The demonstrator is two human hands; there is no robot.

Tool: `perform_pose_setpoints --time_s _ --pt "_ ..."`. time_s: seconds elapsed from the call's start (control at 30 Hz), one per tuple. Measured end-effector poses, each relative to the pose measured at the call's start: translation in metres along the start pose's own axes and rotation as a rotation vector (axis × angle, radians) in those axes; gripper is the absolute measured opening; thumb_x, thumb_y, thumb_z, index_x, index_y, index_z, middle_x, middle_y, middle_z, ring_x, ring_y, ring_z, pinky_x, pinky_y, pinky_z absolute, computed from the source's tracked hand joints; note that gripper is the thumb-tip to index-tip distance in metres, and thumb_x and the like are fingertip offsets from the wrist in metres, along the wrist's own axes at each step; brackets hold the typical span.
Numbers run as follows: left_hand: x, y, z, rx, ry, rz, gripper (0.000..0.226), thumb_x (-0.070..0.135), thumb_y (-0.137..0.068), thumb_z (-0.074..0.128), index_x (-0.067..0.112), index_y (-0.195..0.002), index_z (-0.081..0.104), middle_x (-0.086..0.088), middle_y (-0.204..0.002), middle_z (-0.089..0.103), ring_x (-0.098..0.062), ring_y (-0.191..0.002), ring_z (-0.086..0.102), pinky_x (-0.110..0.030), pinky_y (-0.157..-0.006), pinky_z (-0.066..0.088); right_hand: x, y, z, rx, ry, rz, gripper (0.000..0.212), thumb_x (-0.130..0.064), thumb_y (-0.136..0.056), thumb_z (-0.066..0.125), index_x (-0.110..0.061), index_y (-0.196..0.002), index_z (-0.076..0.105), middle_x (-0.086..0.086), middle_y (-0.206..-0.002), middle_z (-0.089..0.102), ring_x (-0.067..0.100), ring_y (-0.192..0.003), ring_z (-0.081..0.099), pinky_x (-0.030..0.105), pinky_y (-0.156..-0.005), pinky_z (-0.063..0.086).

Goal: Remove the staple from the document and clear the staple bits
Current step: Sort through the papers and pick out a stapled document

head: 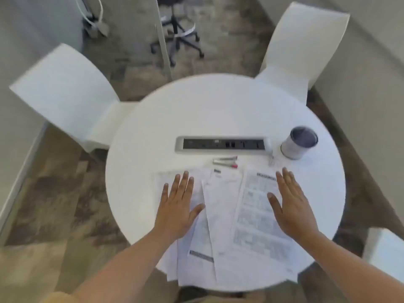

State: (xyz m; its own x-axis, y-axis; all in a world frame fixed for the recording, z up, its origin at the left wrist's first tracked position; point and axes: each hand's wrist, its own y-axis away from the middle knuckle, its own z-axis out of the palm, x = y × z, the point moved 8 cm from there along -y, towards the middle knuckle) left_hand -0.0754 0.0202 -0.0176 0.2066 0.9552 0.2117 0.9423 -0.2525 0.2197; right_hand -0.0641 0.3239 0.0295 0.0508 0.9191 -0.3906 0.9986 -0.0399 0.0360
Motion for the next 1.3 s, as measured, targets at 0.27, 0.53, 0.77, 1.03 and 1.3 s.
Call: perform_pose_setpoints --time_s 0.27,0.53,0.77,1.03,1.3 --pt "-0.01 0.049 0.089 -0.243 0.014 -0.04 0.095 0.078 -0.078 -0.016 0.022 -0.154 -0.021 0.004 -0.16 -0.032 -0.015 -0.149 -0.026 -0.038 -0.122 -0.014 0.06 0.09 0.085 -0.397 0.123 0.229 0.08 -0.054 -0.097 0.038 -0.021 -0.156 -0.005 -0.003 -0.163 -0.015 0.017 -0.15 -0.011 0.039 -0.123 0.006" --pt "-0.004 0.045 0.064 -0.107 0.153 -0.196 0.084 0.07 -0.093 0.01 0.017 -0.16 0.006 0.0 -0.168 -0.003 -0.024 -0.155 -0.005 -0.04 -0.126 0.003 0.061 0.08 0.088 -0.415 0.127 0.226 0.083 -0.053 -0.096 0.043 -0.02 -0.156 -0.002 -0.001 -0.164 -0.009 0.018 -0.151 -0.008 0.04 -0.123 0.009" --pt "0.043 0.081 0.061 -0.135 0.687 -0.498 0.056 0.055 -0.097 0.048 0.024 -0.143 0.042 0.008 -0.134 0.056 -0.013 -0.115 0.058 -0.033 -0.098 0.048 0.06 0.085 0.087 -0.481 0.147 0.208 0.083 -0.056 -0.095 0.041 -0.022 -0.156 -0.004 -0.002 -0.164 -0.01 0.018 -0.151 -0.005 0.04 -0.123 0.011" --pt "0.068 0.083 0.084 -0.226 0.97 -0.773 0.054 0.038 -0.093 0.062 0.015 -0.136 0.042 0.0 -0.123 0.05 -0.016 -0.108 0.051 -0.028 -0.088 0.04 0.05 0.101 0.086 -0.554 0.131 0.173 0.084 -0.055 -0.095 0.042 -0.023 -0.155 -0.007 -0.005 -0.163 -0.012 0.014 -0.15 -0.009 0.034 -0.12 0.015" --pt "0.078 0.063 0.087 -0.307 1.113 -0.743 0.03 0.037 -0.095 0.061 0.022 -0.121 0.056 0.009 -0.112 0.063 -0.011 -0.098 0.06 -0.029 -0.08 0.046 0.043 0.11 0.088 -0.593 0.136 0.109 0.084 -0.055 -0.096 0.041 -0.024 -0.154 -0.011 -0.007 -0.161 -0.018 0.013 -0.15 -0.013 0.032 -0.121 0.015"
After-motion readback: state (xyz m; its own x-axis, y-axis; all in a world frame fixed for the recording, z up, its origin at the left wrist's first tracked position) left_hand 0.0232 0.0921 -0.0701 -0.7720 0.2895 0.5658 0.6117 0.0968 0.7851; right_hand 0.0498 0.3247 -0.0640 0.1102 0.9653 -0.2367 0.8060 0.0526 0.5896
